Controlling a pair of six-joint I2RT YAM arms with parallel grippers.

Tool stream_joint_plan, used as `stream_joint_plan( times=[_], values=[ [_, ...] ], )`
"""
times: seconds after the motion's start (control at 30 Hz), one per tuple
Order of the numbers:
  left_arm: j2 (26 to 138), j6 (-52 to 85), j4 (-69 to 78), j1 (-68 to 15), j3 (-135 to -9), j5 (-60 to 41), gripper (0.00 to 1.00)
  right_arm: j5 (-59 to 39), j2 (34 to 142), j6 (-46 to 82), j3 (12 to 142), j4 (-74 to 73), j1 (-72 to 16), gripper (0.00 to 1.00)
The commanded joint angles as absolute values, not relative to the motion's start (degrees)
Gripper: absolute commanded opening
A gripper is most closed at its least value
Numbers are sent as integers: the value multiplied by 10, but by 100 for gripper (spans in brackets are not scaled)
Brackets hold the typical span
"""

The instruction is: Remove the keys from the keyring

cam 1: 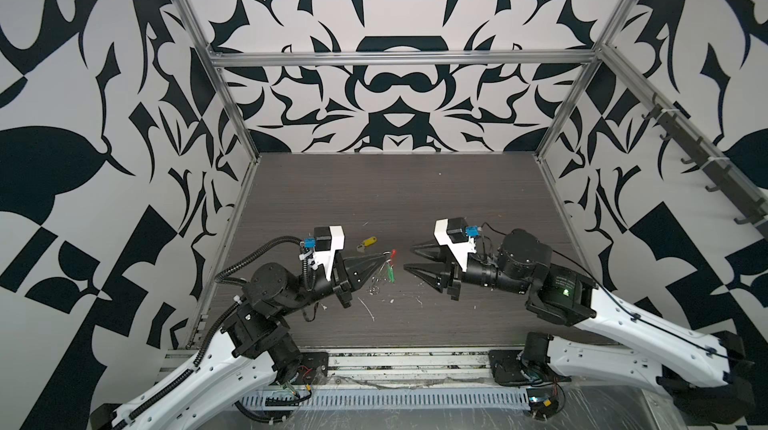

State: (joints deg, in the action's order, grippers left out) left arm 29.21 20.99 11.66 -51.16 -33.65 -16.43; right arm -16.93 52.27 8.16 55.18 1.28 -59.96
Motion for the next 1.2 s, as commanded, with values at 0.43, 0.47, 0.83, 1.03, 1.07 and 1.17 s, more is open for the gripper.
stream_joint_plan(
  times=[0.43, 0.47, 0.83, 1.03, 1.07, 1.17],
  values=[
    [288, 210, 149, -512, -340, -159, 0, -382, 587, 250, 532, -186, -520, 38],
    [288, 210, 149, -512, -339, -157, 0, -384, 587, 252, 529, -188, -520, 38],
    [290, 210, 155, -512, -339, -152, 0, -408, 606, 267, 522, -194, -520, 32],
    [294, 210, 155, -512, -339, -147, 0, -418, 611, 271, 522, -201, -521, 24],
    [293, 210, 155, -512, -339, -145, 0, -418, 612, 271, 522, -202, -521, 23],
    [295, 210, 156, -512, -339, -144, 0, -419, 613, 272, 520, -203, -520, 16]
  ],
)
